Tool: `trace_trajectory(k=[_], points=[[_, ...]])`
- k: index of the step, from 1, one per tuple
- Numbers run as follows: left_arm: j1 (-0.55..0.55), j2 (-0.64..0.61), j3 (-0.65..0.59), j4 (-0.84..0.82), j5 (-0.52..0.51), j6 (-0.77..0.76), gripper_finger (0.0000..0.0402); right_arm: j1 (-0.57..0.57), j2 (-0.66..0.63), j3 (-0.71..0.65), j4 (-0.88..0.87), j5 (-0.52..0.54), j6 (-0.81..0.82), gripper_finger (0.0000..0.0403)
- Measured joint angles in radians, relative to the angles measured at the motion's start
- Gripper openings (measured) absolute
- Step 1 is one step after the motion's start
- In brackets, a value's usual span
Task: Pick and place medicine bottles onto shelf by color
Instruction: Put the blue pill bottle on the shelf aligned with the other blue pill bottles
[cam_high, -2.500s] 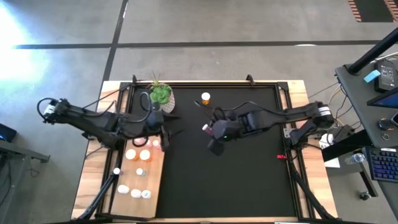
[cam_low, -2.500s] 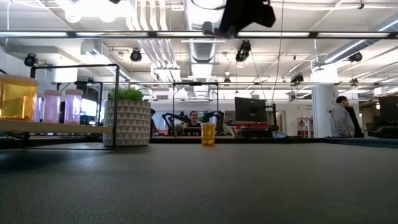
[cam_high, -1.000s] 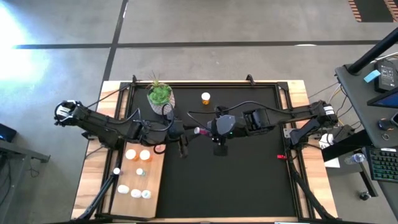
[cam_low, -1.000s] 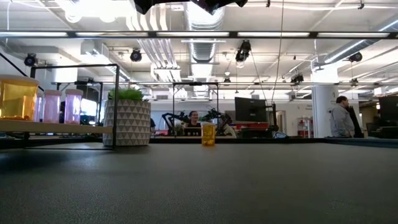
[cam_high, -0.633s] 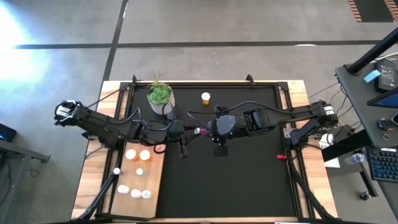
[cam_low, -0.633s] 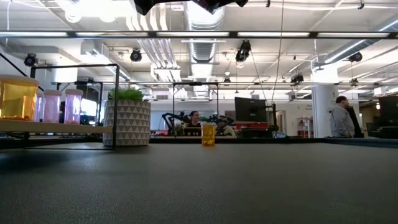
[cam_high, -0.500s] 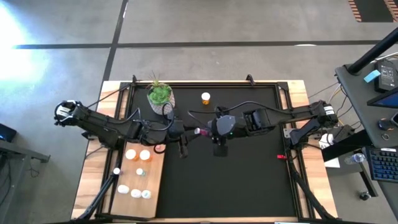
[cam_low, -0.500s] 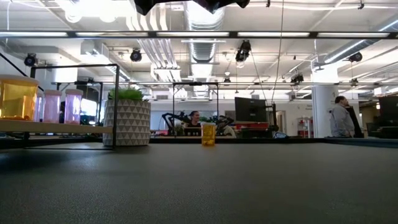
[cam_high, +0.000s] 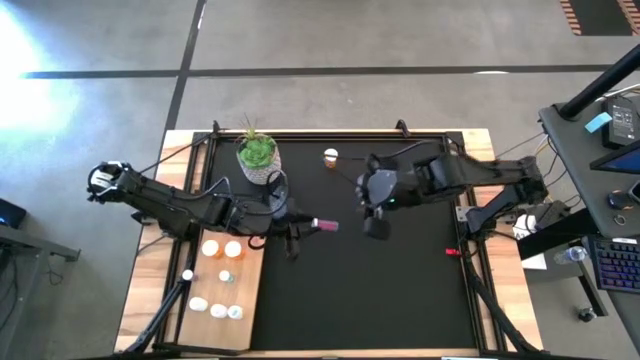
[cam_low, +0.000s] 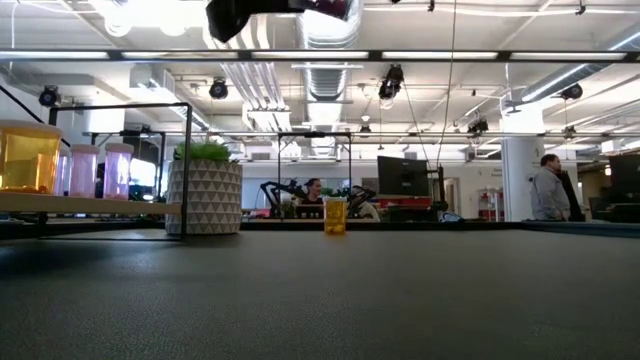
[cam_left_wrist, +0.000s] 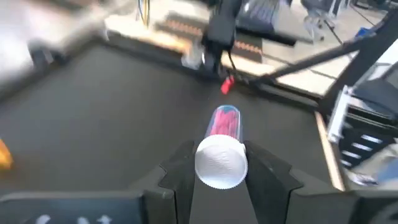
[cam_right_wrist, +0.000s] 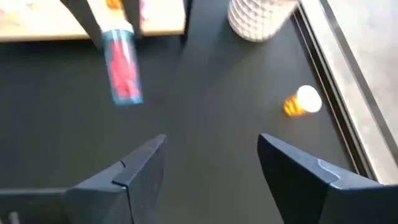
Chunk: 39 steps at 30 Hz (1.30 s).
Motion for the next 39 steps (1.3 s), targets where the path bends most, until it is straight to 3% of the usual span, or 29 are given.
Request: trace_trajectory(k=[9, 17, 23, 29, 39], points=[[-0.065, 0.000, 0.009, -0.359, 0.150, -0.380, 0.0105, 0.011, -0.051, 0.124, -0.215, -0.006, 0.049, 0.0245], [-0.176, 0.000, 0.015, -0.589, 0.258, -0.647, 0.0105, 0.011, -0.164, -0.003, -0.178, 0.032, 0.102, 0.0247], [-0.286, -0.008, 0.031, -0.779, 0.356, -0.753, 0.0105, 0.011, -0.221, -0.162, -0.092, 0.029, 0.117, 0.0242], [-0.351, 0.004, 0.068, -0.963, 0.360, -0.812, 0.0105, 0.011, -0.232, -0.279, -0.017, 0.026, 0.114, 0.0244], [-0.354, 0.126, 0.075, -1.021, 0.407, -0.788, 0.0105, 0.011, -0.224, -0.325, 0.022, 0.027, 0.123, 0.0241]])
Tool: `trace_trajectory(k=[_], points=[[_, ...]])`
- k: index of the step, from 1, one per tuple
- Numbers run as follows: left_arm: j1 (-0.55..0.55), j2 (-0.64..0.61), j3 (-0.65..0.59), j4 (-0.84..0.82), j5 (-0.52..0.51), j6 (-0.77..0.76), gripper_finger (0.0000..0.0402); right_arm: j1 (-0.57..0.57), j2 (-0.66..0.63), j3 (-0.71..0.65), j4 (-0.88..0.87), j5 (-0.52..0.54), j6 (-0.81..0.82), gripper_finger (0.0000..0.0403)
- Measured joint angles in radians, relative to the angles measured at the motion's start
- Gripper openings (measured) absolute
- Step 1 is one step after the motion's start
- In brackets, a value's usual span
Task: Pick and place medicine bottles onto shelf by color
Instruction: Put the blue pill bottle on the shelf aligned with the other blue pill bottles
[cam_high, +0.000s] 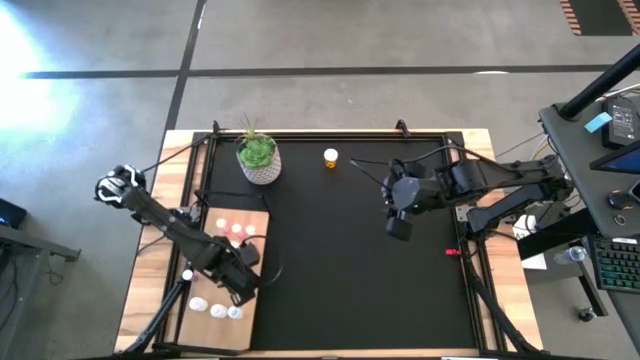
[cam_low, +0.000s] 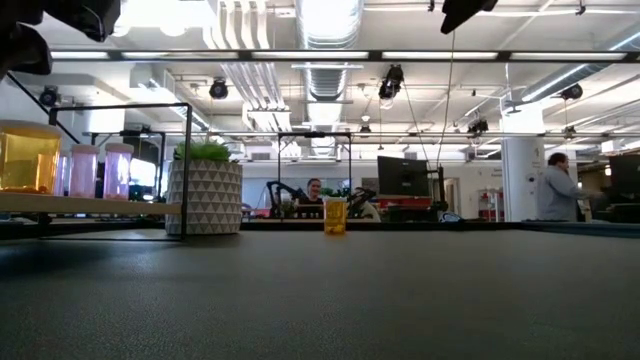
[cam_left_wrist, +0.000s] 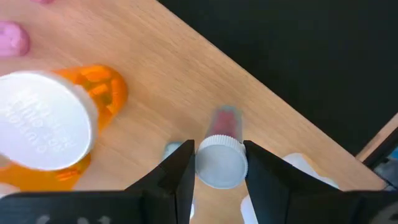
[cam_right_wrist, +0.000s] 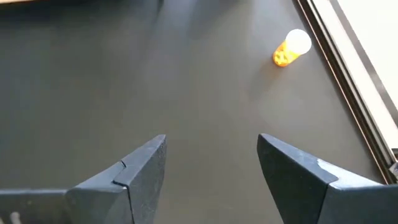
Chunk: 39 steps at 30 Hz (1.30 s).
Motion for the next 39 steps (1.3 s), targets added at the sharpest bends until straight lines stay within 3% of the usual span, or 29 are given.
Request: trace_trajectory(k=[13, 20, 26, 39], points=[[-0.001, 0.051, 0.027, -0.001, 0.002, 0.012, 0.0105, 0.000, -0.005, 0.000, 0.017, 0.000, 0.000, 0.0239], [-0.001, 0.057, 0.078, -0.122, -0.034, 0.011, 0.0105, 0.000, -0.005, 0.000, 0.016, 0.000, 0.000, 0.0237], [-0.013, 0.059, 0.089, -0.124, -0.040, 0.021, 0.0105, 0.000, -0.005, 0.000, 0.016, 0.000, 0.000, 0.0237], [-0.046, 0.186, 0.170, -0.158, -0.066, 0.117, 0.0105, 0.000, -0.005, 0.000, 0.017, 0.000, -0.003, 0.0237]])
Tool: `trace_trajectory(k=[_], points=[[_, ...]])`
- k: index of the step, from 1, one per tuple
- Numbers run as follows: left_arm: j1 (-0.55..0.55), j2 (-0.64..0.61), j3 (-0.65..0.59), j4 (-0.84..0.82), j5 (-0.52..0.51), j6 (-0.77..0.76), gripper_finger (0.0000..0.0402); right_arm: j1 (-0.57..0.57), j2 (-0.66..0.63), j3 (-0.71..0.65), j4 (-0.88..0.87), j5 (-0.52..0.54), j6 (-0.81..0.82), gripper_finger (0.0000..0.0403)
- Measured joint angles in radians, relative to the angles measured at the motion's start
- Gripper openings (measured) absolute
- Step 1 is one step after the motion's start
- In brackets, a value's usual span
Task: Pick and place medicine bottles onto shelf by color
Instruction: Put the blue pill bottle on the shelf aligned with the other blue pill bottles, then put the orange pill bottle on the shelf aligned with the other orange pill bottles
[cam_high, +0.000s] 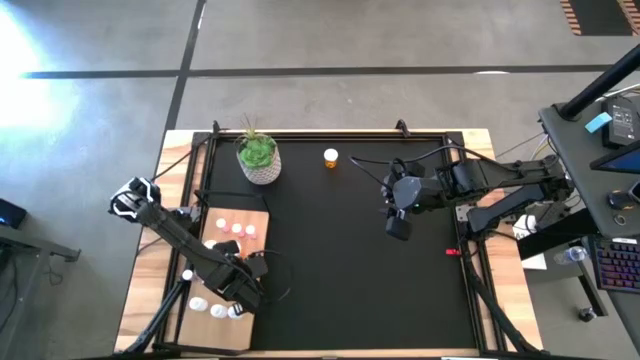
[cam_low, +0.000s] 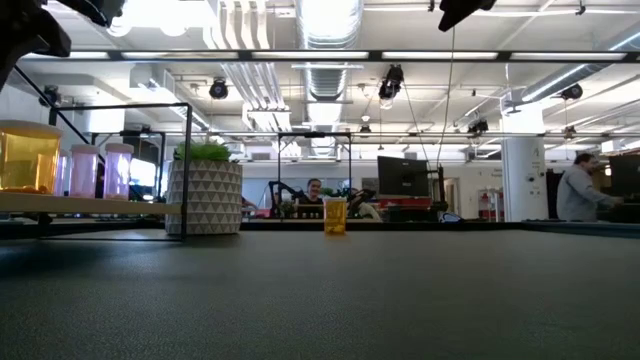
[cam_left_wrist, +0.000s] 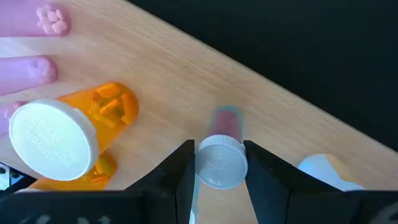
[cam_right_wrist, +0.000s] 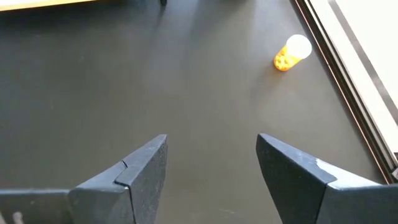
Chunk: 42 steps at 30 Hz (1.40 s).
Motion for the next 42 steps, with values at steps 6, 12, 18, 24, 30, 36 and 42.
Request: trace_trajectory(k=[6, 12, 18, 24, 30, 36, 42], points=[[-0.002, -0.002, 0.001, 0.001, -0.003, 0.000, 0.0105, 0.000, 0.000, 0.000, 0.000, 0.000, 0.000, 0.0235], [-0.001, -0.003, -0.002, 0.001, -0.003, -0.001, 0.0105, 0.000, 0.000, 0.000, 0.000, 0.000, -0.001, 0.0238], [-0.001, -0.003, -0.003, 0.004, 0.006, -0.002, 0.0105, 0.000, 0.000, 0.000, 0.000, 0.000, -0.001, 0.0236], [-0.001, -0.003, -0.012, 0.009, 0.018, -0.013, 0.0105, 0.000, 0.000, 0.000, 0.000, 0.000, 0.000, 0.0240], [0.000, -0.003, -0.012, 0.010, 0.040, -0.029, 0.0119, 0.000, 0.000, 0.000, 0.000, 0.000, 0.002, 0.0238], [0.000, -0.003, -0.010, 0.013, 0.052, -0.050, 0.0169, 0.000, 0.000, 0.000, 0.000, 0.000, 0.002, 0.0242], [0.000, -0.026, 0.004, 0.012, 0.058, -0.060, 0.0204, 0.000, 0.000, 0.000, 0.000, 0.000, 0.002, 0.0242]])
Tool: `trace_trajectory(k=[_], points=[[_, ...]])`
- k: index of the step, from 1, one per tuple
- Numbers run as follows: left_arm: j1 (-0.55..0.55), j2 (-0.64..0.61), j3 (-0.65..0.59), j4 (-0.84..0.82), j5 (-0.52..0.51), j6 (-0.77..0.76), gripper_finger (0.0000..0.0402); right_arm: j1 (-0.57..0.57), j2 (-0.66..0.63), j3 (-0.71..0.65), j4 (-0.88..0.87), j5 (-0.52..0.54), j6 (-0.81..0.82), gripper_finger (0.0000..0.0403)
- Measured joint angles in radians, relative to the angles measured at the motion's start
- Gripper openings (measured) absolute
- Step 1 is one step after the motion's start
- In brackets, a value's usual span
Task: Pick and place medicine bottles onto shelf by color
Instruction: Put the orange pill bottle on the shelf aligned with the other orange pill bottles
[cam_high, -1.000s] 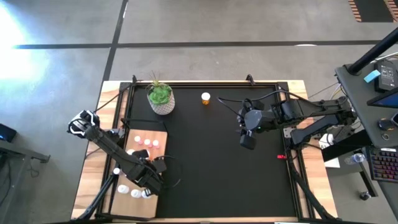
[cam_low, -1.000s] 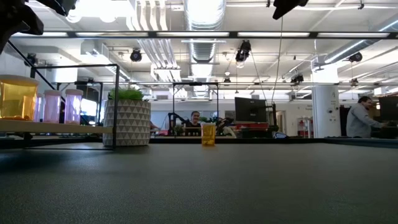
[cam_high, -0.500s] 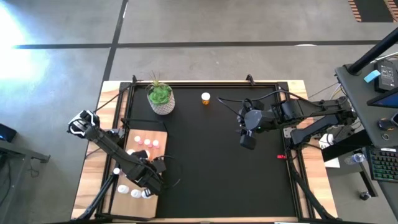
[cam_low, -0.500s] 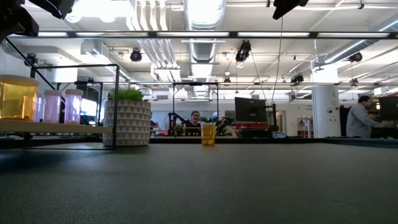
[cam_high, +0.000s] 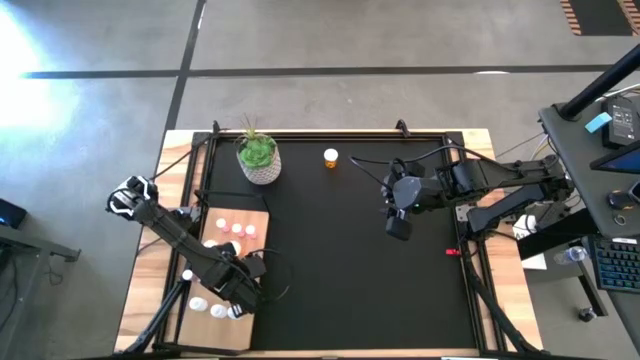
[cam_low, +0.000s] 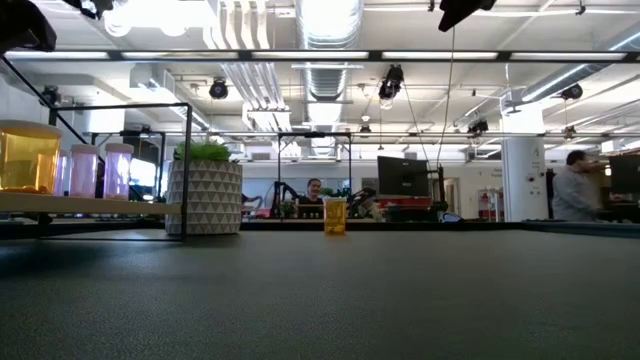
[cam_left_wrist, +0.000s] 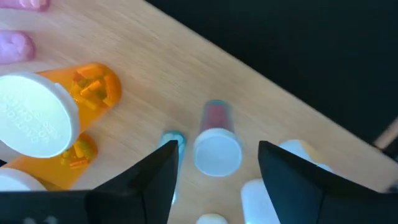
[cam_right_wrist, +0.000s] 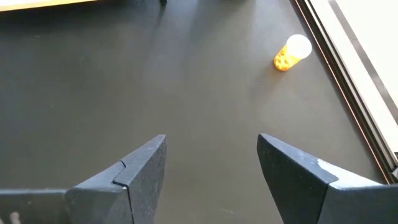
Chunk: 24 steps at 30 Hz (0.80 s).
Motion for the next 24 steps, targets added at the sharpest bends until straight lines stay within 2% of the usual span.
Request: trace_trajectory(k=[8, 13, 15, 24], points=[[0.008, -0.065, 0.052, -0.003, -0.019, -0.022, 0.0208, 0.000, 0.000, 0.000, 0.000, 0.010, -0.005, 0.0238], [0.041, -0.122, 0.083, -0.003, -0.144, 0.015, 0.0209, -0.012, 0.023, -0.020, 0.005, 0.185, -0.011, 0.0238], [0.068, -0.157, 0.091, -0.003, -0.200, 0.071, 0.0209, -0.042, 0.035, -0.037, 0.028, 0.202, -0.010, 0.0238], [0.302, -0.307, 0.152, 0.008, -0.442, 0.370, 0.0209, -0.284, 0.087, -0.160, 0.266, -0.044, -0.006, 0.0238]])
